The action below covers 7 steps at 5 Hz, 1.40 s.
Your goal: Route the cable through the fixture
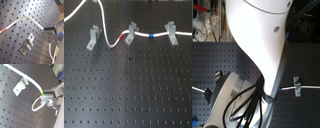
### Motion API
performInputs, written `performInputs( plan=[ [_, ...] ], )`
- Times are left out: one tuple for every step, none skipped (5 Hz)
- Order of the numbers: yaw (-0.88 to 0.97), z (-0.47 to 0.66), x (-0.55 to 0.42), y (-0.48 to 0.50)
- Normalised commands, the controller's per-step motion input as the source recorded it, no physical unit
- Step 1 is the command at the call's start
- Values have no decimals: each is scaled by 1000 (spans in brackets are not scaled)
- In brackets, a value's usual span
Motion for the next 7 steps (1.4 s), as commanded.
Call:
performInputs(
  plan=[
    [0,0,-6,-16],
    [0,357,36,-39],
    [0,484,-7,-6],
    [74,480,-38,13],
    [177,413,-226,-34],
    [209,367,-267,-7],
    [171,270,-230,37]
  ],
)
